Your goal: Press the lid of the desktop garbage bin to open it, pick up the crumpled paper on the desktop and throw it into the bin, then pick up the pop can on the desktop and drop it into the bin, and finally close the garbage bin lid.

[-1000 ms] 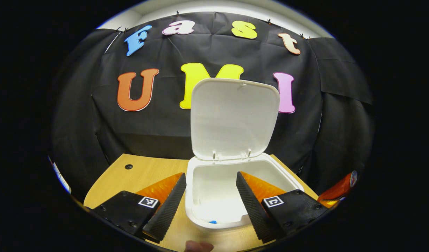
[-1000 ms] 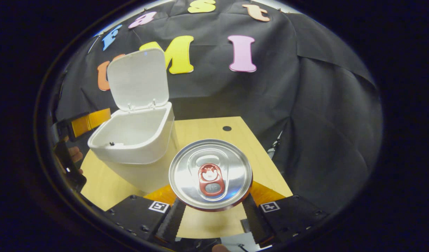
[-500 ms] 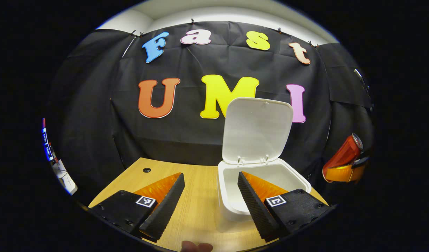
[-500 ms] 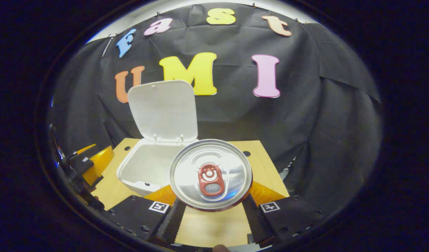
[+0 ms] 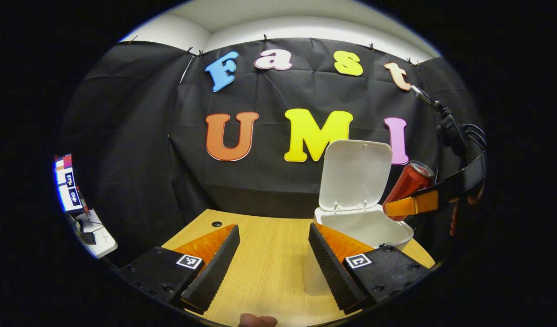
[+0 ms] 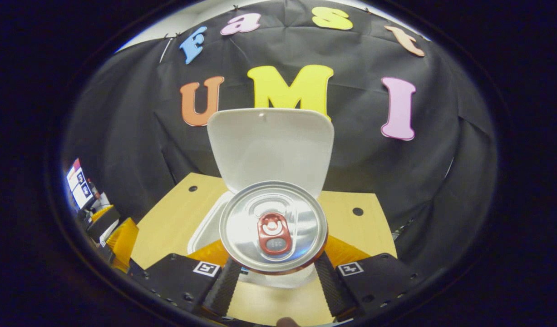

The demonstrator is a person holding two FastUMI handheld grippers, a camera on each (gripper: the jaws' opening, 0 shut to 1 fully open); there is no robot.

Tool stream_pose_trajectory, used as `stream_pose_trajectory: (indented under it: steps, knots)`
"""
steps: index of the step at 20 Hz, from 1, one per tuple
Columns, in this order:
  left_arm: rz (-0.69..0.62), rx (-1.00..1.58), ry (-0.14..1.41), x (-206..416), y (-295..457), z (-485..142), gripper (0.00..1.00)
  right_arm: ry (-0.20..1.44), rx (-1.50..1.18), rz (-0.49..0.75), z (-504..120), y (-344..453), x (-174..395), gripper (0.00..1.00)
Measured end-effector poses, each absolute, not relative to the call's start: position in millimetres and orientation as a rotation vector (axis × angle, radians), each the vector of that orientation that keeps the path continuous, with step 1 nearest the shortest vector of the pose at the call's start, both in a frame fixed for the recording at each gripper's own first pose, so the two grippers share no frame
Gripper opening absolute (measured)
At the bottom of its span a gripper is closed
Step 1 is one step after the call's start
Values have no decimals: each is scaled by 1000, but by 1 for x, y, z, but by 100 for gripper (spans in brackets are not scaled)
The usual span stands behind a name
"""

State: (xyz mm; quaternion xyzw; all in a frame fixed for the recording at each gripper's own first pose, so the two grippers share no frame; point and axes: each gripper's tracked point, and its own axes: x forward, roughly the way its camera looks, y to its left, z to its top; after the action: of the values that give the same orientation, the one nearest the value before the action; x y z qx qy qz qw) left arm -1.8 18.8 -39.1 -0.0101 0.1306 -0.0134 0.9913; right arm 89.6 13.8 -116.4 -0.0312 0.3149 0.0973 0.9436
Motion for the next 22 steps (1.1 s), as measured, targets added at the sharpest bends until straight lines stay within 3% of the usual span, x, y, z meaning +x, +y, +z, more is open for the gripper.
stream_pose_trajectory:
  steps: [16, 22]
  knots:
    - [8, 13, 196, -14, 42, -20, 98, 778, -99, 133, -166, 24, 113, 80]
    - [-10, 54, 168, -9, 37, -10, 98, 723, -52, 103, -154, 18, 123, 88]
